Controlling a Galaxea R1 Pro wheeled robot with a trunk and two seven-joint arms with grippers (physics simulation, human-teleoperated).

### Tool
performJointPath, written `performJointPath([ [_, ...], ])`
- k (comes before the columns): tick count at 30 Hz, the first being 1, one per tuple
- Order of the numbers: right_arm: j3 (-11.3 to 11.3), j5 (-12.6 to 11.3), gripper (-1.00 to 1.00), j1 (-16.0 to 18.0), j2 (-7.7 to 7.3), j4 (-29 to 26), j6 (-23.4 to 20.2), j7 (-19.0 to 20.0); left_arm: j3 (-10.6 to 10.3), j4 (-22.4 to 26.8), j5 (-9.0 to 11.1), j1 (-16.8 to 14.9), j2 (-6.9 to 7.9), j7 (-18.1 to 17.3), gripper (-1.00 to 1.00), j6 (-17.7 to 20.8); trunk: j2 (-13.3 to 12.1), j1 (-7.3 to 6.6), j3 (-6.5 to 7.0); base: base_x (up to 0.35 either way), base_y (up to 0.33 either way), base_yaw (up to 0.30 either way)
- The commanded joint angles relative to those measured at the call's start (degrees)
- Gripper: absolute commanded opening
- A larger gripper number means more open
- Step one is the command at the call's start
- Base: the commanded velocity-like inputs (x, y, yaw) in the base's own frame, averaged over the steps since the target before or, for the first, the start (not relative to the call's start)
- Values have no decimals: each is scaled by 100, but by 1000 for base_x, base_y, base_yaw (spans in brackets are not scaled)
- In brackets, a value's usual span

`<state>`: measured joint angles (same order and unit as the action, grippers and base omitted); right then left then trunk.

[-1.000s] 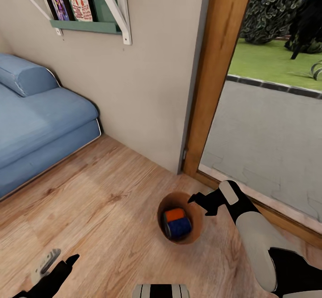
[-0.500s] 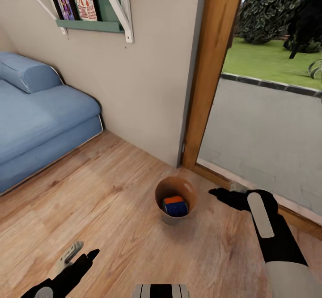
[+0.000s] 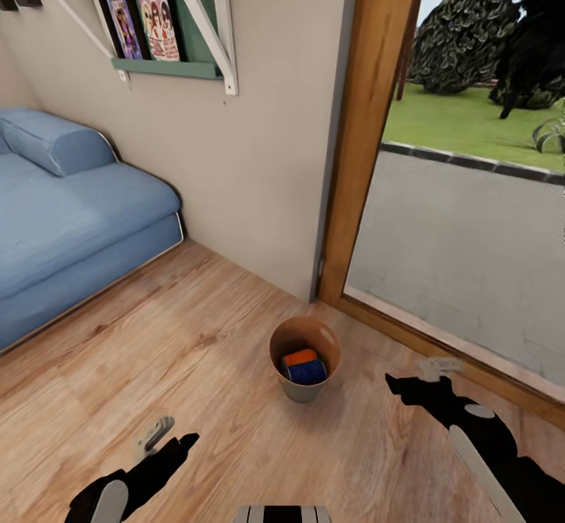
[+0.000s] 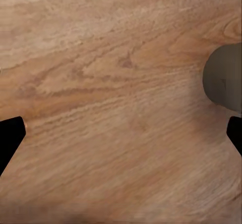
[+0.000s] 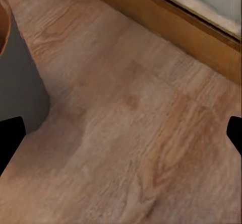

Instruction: Put the three can of soda from the living room inside the tash can in the kitchen.

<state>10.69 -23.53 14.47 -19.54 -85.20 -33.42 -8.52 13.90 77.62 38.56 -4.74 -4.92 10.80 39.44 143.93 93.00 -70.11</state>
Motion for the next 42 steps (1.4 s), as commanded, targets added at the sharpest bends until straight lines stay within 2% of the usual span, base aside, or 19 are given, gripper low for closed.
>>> performJointPath([
  [1, 71, 297, 100, -43, -12, 5, 153, 330, -9, -13, 18, -10, 40, -11, 100, -3, -2, -2, 23, 0, 0, 0],
  [2, 128, 550, 100, -89, -22, -1, 281, 803, -48, 297, 13, 8, 55, 13, 100, 84, -3, -5, 45, 0, 0, 0],
  [4, 157, 682, 100, -121, -27, -16, 347, 1122, -125, 654, -3, 57, 52, 173, 100, 251, -6, -10, 90, 0, 0, 0],
  [5, 162, 711, 100, -128, -26, -19, 360, 1188, -170, 735, -7, 72, 50, 256, 100, 294, -7, -13, 112, 0, 0, 0],
  [9, 156, 798, 100, -140, 18, -4, 362, 1389, -699, 959, -29, 121, 55, 1100, 100, 406, -12, -23, 200, 0, 0, 0],
  [12, 144, 806, 100, -121, 40, 165, 357, 1397, -785, 749, -8, 116, 73, 1362, 100, 343, -16, -31, 267, 0, 0, 0],
  [17, 157, 803, 100, -87, 56, 517, 372, 1397, -818, 363, 16, 60, 91, 1453, 100, 106, -23, -44, 378, 0, 0, 0],
  [24, 89, 802, 100, -76, 67, 621, 380, 1388, -827, 159, 20, 20, 104, 1469, 100, 24, -32, -62, 533, 0, 0, 0],
  [27, -18, 806, 100, -76, 73, 627, 387, 1388, -828, 132, 20, 17, 105, 1470, 100, 12, -36, -69, 599, 0, 0, 0],
  [31, -37, 806, 100, -76, 73, 627, 389, 1388, -829, 118, 21, 12, 105, 1486, 100, 14, -42, -80, 688, 0, 0, 0],
  [37, -163, 813, 100, -76, 73, 582, 385, 1395, -867, 369, -15, 11, 92, 1523, 100, 27, -50, -95, 821, 0, 0, 0],
  [42, -163, 813, 100, -76, 73, 582, 385, 1395, -867, 369, -15, 11, 92, 1523, 100, 27, -56, -108, 931, 0, 0, 0],
])
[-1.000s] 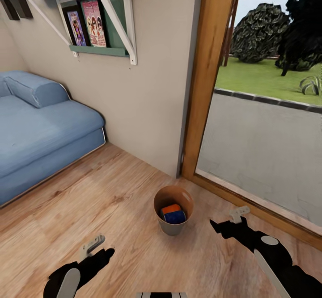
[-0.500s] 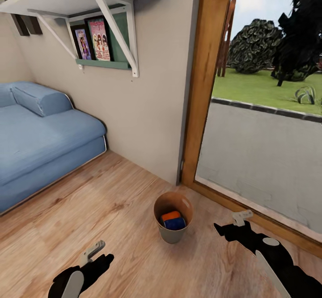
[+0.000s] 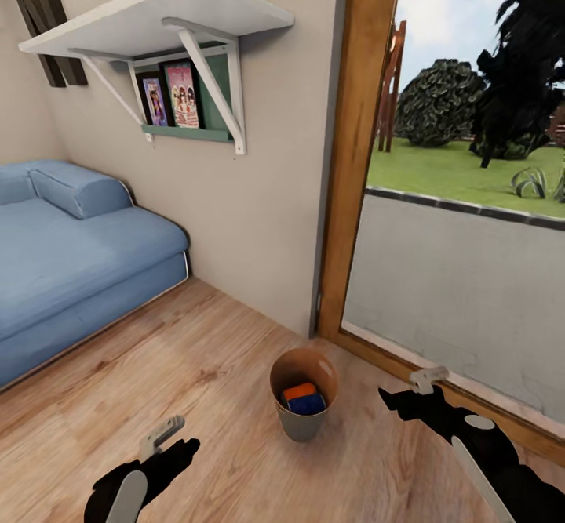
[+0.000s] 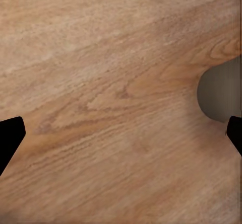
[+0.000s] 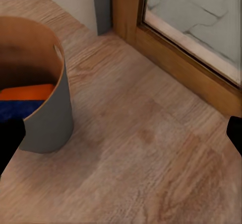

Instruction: Put the three can of soda from the living room inside the tash can in the kitchen.

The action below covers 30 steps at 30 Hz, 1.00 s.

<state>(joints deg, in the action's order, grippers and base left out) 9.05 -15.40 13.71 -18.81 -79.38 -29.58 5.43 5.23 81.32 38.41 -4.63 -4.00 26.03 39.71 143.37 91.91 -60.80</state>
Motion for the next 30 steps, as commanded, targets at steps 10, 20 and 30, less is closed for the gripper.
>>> performJointPath([
  [10, -7, 10, 100, -87, 66, 802, -21, -7, 2, -440, 38, 4, -10, -60, 100, -309, -2, -2, 23, 0, 0, 0],
  [20, 42, 11, 100, -96, 178, 912, -25, -19, -25, -640, -15, 6, -25, -43, 100, -448, -2, -2, 23, 0, 0, 0],
  [30, 44, 11, 100, -97, 184, 916, -24, -25, -27, -731, -14, 6, -29, -59, 100, -527, -2, -2, 23, 0, 0, 0],
])
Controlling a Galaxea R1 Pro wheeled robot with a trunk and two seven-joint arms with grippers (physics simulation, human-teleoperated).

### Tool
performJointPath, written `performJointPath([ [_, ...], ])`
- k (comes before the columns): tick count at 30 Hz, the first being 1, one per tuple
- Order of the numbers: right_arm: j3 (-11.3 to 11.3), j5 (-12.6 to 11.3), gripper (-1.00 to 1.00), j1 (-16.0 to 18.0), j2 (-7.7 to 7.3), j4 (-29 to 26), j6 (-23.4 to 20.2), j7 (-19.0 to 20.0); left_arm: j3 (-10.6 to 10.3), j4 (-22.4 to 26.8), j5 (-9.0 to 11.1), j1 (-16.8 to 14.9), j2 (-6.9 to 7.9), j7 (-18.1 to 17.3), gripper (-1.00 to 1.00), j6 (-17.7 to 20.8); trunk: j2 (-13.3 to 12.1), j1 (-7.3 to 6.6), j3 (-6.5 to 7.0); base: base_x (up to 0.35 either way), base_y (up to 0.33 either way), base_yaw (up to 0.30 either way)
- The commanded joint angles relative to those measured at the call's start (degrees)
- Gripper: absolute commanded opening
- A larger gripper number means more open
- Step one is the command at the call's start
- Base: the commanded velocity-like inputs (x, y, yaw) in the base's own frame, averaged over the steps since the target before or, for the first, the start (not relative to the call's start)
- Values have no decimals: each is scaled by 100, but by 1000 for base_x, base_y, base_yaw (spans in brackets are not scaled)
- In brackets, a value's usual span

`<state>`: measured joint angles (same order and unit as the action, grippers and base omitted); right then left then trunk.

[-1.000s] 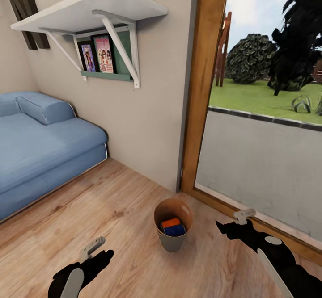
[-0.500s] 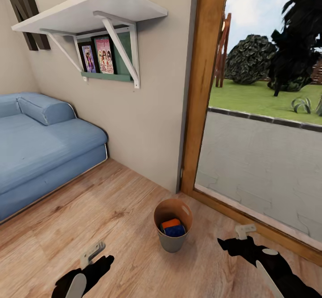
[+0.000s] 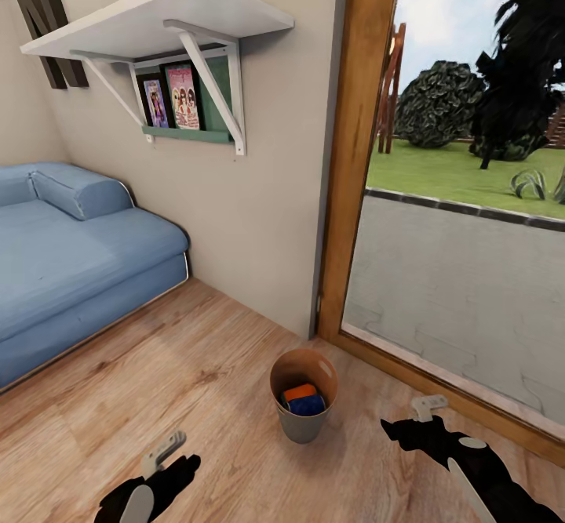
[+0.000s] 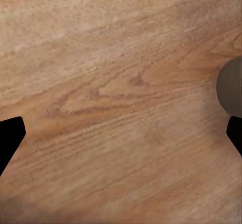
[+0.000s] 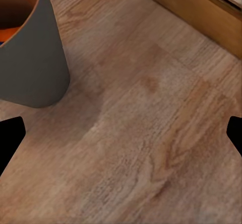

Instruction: Put the three can of soda from the living room inside the tash can in the kitchen.

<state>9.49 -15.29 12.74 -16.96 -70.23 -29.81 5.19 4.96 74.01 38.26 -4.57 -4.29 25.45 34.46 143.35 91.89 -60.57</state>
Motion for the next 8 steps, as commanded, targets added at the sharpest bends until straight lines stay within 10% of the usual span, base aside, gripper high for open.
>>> performJointPath([
  [1, 0, 0, 100, 0, 0, 0, 0, 0, -1, 0, 0, 0, 0, -1, 100, -19, 0, 0, 0, 0, 0, 0],
  [8, 0, -1, 100, 0, 0, 0, 1, 0, -5, -11, 3, 0, -11, -4, 100, -86, 0, 0, 0, 0, 0, 0],
])
